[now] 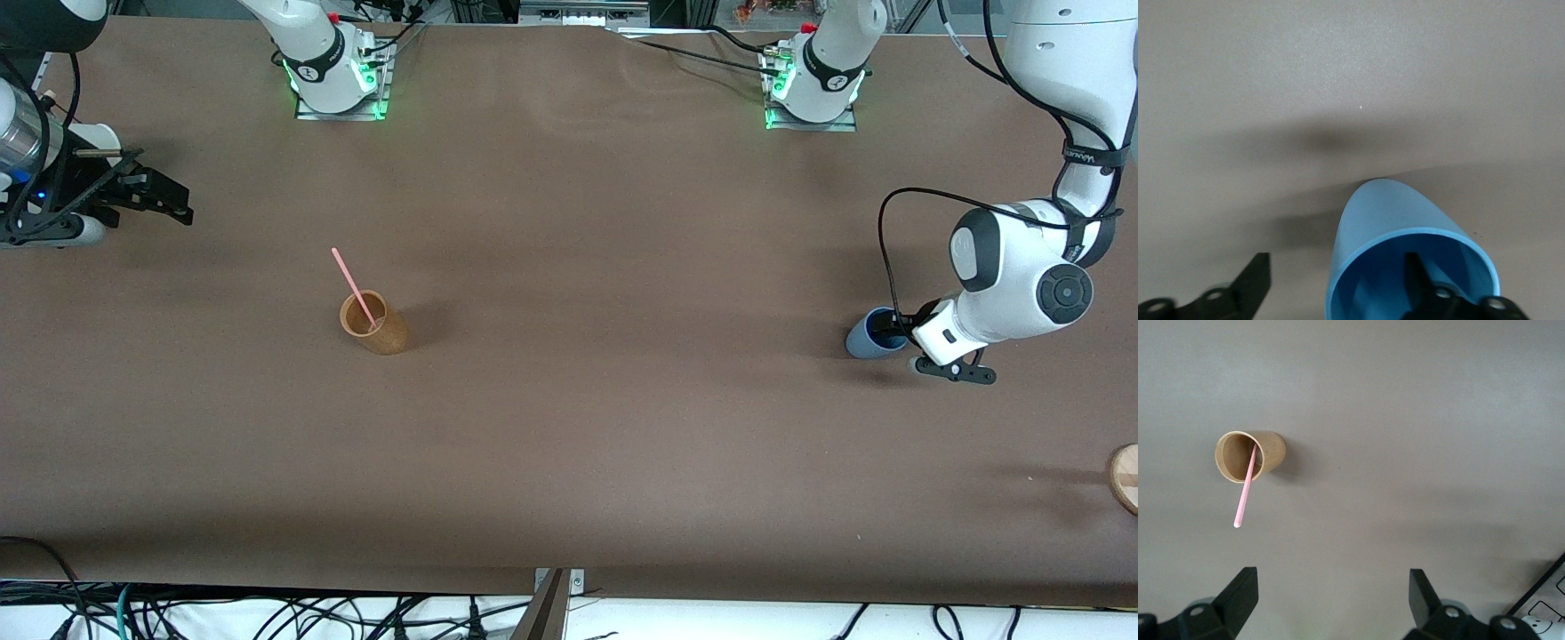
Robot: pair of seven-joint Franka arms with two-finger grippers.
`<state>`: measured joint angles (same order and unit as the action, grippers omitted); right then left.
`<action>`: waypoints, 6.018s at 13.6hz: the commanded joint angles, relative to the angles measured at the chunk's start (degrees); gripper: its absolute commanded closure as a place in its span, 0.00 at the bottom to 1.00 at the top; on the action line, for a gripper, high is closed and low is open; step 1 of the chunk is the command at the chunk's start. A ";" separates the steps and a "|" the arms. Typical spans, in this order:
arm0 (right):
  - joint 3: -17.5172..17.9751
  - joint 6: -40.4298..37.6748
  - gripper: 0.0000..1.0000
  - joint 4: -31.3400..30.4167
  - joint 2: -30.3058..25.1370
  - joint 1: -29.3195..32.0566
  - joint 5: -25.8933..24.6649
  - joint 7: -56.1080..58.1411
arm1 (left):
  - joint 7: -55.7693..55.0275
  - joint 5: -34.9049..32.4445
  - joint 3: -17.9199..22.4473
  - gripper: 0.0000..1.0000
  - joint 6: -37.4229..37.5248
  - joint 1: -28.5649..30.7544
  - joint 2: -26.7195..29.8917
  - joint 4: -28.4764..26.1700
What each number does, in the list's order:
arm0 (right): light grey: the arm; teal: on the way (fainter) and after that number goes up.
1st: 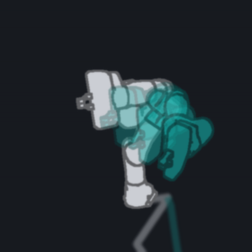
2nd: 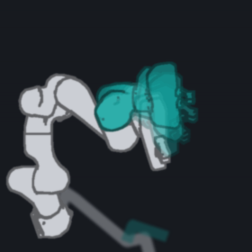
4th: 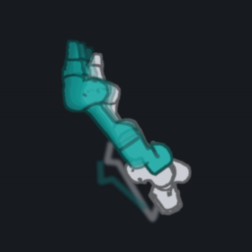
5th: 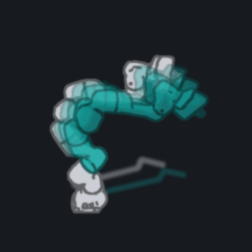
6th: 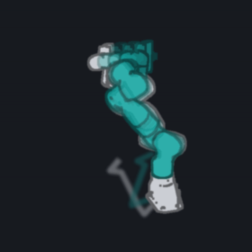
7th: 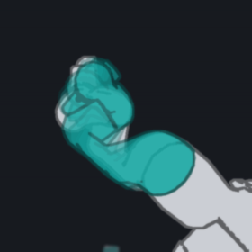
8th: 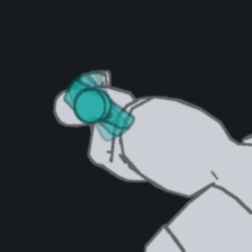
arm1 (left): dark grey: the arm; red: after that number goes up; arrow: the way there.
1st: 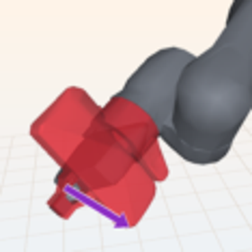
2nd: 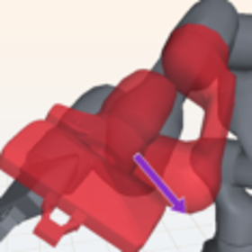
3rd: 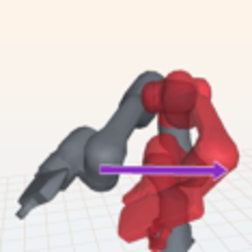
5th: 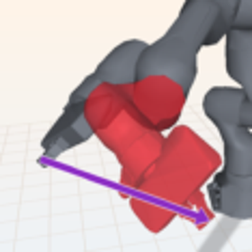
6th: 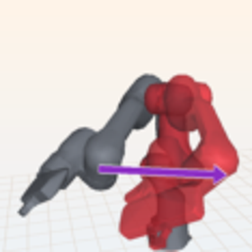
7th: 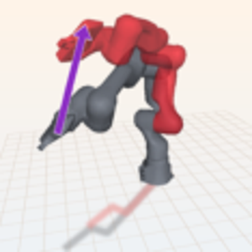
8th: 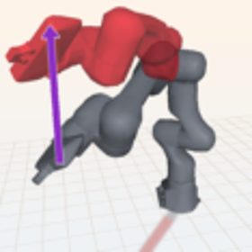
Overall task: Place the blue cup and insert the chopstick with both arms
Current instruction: 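Close the left gripper on the blue cup rim, then carry the blue cup with the left gripper toward the tan cup, then release the blue cup and raise the left gripper away, then grasp the pink chopstick in the tan cup with the right gripper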
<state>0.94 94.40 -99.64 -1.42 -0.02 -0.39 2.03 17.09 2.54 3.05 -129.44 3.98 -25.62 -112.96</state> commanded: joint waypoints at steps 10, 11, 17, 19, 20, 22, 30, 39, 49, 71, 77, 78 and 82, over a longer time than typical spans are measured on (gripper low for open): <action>0.55 -0.62 0.00 0.59 -0.07 0.99 0.92 0.52 | -1.09 2.20 -0.06 1.00 7.61 -0.73 3.73 3.61; 0.47 -0.62 0.00 0.59 -0.07 0.99 0.92 0.52 | -2.40 2.20 -0.33 1.00 9.89 -1.25 3.91 5.54; 0.46 -0.71 0.00 0.50 -0.07 0.99 0.92 0.52 | -20.13 3.87 -4.27 1.00 16.24 -11.44 4.00 14.34; 0.46 -0.71 0.00 0.59 -0.07 0.99 0.92 0.52 | -29.09 3.17 -6.21 1.00 16.24 -15.30 3.48 16.10; 0.46 -0.62 0.00 0.50 -0.07 0.99 0.92 0.52 | -33.14 3.08 -6.56 1.00 16.24 -17.76 2.78 17.15; 0.46 -0.62 0.00 0.50 -0.07 0.99 0.92 0.52 | -40.35 3.08 -6.57 1.00 16.24 -22.86 0.58 20.40; 0.46 -0.70 0.00 0.50 -0.07 0.99 0.92 0.52 | -60.05 3.43 -6.22 1.00 15.63 -36.49 -11.36 30.77; 0.38 -0.71 0.00 0.50 -0.07 0.99 0.92 0.52 | -70.79 3.87 -6.04 1.00 8.42 -41.60 -20.34 35.18; 0.38 -0.71 0.00 0.50 -0.07 0.99 0.92 0.52 | -66.41 4.22 -5.69 0.06 7.80 -40.90 -18.33 35.27; 0.82 -2.29 0.00 0.33 3.43 -5.68 0.92 -0.36 | -23.27 1.24 -5.51 0.00 39.08 -14.72 12.25 34.30; 0.82 2.72 0.00 0.59 13.79 -11.58 1.10 0.16 | -22.54 -1.93 -5.51 0.00 42.25 -11.10 15.86 31.94; 0.82 2.90 0.00 -0.02 15.29 -11.58 1.45 0.25 | -22.37 -1.93 -5.51 0.00 42.52 -10.93 16.30 31.58; 0.82 9.11 0.05 -4.32 18.30 -11.67 3.47 0.17 | -22.46 -2.19 -5.60 0.00 44.01 -10.31 17.09 31.05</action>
<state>1.89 100.02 -101.40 17.35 -11.69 1.49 1.81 -6.39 1.88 -1.70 -86.04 -7.43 -10.62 -79.87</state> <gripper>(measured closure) 0.013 0.000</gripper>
